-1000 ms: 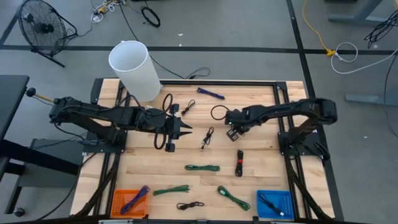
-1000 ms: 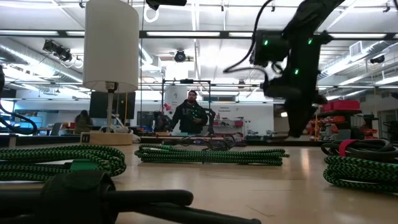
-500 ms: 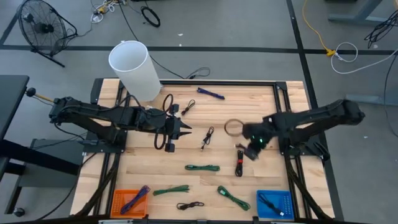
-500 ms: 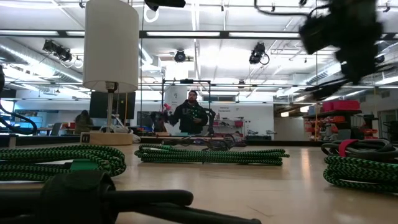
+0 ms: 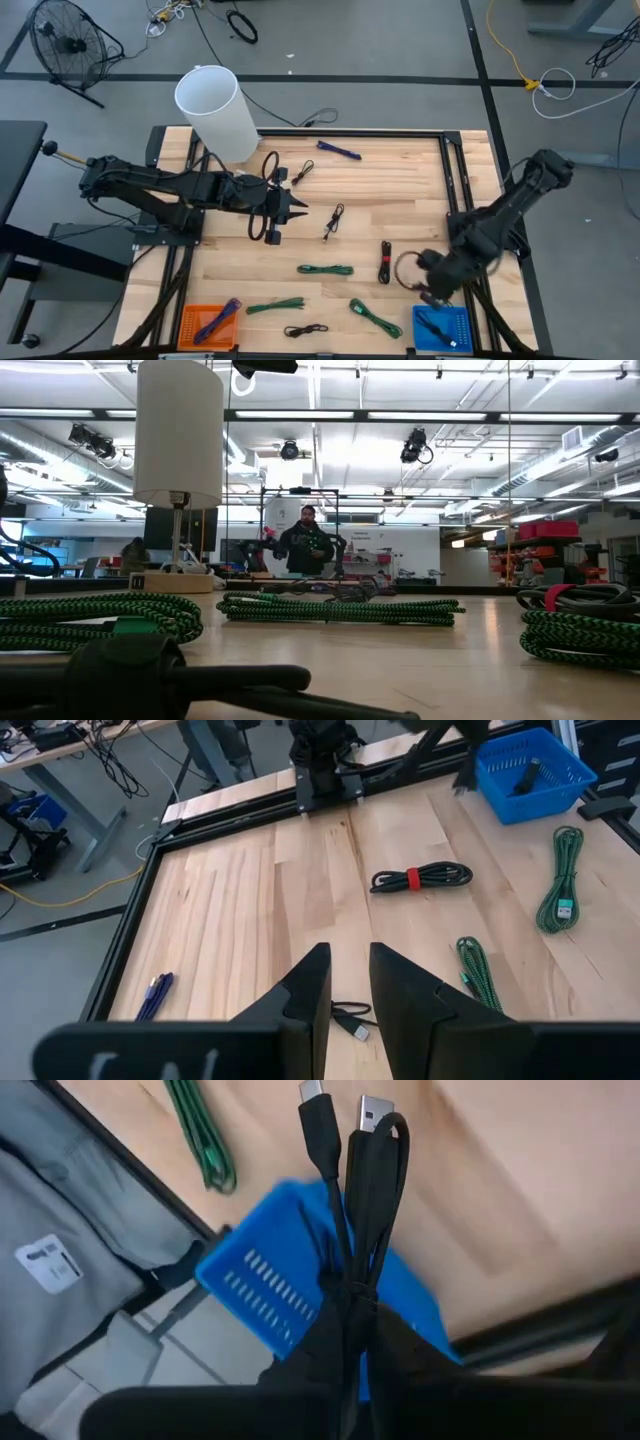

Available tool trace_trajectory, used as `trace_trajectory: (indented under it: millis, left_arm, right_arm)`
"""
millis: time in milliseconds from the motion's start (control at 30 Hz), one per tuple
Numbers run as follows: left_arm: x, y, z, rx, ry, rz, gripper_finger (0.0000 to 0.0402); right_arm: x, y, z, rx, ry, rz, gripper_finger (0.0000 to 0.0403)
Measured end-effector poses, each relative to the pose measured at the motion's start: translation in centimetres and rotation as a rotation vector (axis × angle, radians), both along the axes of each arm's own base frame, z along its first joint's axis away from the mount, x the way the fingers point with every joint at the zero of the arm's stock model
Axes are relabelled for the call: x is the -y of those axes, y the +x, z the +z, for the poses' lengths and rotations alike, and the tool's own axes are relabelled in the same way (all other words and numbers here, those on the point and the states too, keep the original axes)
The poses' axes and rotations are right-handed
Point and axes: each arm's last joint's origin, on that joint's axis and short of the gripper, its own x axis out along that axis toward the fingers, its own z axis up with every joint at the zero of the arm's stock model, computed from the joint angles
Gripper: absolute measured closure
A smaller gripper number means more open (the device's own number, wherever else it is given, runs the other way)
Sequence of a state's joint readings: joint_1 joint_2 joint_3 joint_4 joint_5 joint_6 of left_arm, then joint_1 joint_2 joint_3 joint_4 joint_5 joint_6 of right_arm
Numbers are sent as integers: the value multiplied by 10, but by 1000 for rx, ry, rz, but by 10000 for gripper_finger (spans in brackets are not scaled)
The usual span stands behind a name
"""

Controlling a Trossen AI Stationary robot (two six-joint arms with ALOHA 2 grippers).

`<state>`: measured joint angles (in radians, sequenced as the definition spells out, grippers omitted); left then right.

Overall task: Pick & Place USB Port
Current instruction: Put the black charger cable into the blue bin

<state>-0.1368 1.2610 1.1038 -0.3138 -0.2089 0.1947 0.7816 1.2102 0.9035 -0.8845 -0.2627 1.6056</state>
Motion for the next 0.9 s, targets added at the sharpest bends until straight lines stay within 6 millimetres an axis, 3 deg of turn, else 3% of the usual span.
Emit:
trace_trajectory:
  millis: [333, 900]
  left_arm:
    - [0, 0, -1, -7, 1, 0, 323]
    - [0, -1, -2, -20, 2, 1, 323]
  right_arm:
    - [-31, -43, 2, 43, -63, -121, 391]
    - [-47, -80, 2, 137, -93, -223, 391]
